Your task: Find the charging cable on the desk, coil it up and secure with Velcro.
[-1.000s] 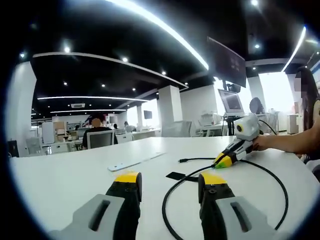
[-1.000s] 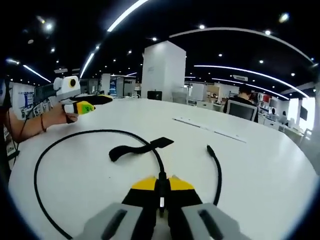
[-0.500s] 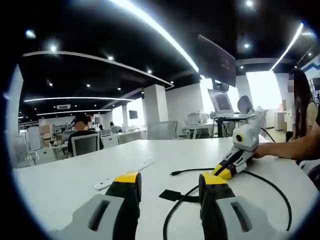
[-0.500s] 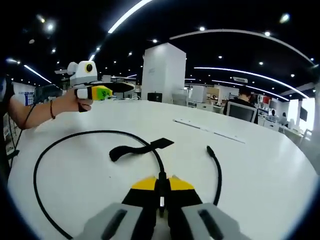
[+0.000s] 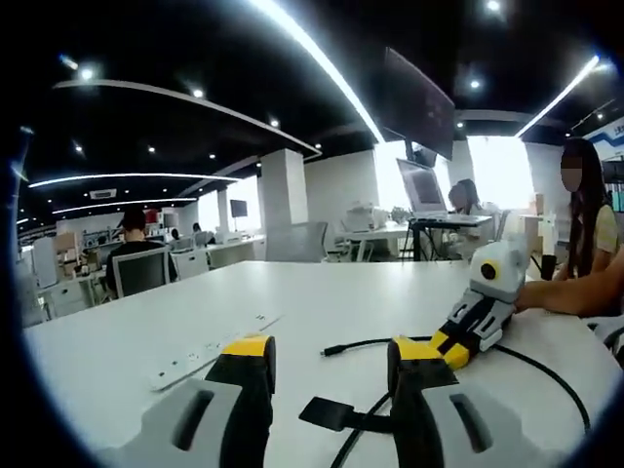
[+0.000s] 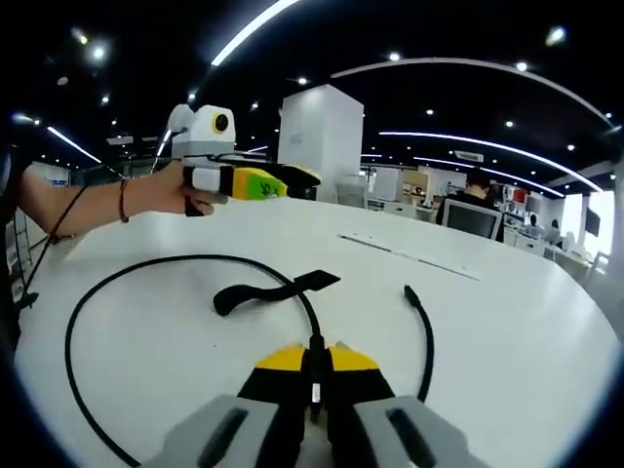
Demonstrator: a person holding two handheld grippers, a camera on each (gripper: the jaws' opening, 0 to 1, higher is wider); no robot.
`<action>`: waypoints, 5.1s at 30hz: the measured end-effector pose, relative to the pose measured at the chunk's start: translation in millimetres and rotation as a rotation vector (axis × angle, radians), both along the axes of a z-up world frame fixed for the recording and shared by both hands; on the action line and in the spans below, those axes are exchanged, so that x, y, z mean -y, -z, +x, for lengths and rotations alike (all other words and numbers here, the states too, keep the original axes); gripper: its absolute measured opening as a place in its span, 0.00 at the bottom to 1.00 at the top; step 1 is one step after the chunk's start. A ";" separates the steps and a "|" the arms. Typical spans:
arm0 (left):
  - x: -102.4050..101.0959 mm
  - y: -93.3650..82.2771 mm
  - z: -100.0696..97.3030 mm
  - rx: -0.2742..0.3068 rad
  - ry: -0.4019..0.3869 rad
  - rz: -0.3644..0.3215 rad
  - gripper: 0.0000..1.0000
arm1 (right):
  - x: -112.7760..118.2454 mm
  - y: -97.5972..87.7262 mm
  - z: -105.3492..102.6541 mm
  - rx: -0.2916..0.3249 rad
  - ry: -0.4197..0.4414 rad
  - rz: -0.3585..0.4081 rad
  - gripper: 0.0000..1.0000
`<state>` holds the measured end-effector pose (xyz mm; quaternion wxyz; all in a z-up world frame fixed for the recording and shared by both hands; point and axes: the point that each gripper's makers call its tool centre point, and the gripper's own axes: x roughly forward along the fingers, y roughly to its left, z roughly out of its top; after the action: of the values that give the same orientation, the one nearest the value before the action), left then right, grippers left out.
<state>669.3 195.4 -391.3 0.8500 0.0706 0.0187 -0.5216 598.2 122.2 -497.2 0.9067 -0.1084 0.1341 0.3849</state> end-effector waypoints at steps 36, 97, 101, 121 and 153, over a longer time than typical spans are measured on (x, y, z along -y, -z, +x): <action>86.4 48.7 37.4 -0.050 0.128 0.190 0.45 | 1.9 -3.3 2.7 0.015 0.000 0.000 0.08; 109.2 101.9 38.3 -0.216 0.261 0.311 0.23 | 0.5 0.0 -3.6 0.024 -0.008 -0.009 0.08; 108.2 102.3 36.8 -0.221 0.263 0.318 0.22 | 1.0 0.1 -3.0 0.024 -0.008 -0.009 0.08; 104.5 101.5 25.9 -0.139 0.333 0.532 0.10 | 0.6 -0.6 -1.6 0.027 -0.008 -0.012 0.08; 78.7 93.6 26.9 -0.103 0.172 0.595 0.08 | 0.5 -2.2 -0.4 0.039 -0.005 -0.028 0.08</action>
<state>696.2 116.7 -484.8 0.7427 0.2912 0.2074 -0.5662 597.8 121.7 -494.9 0.9065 -0.1291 0.1214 0.3832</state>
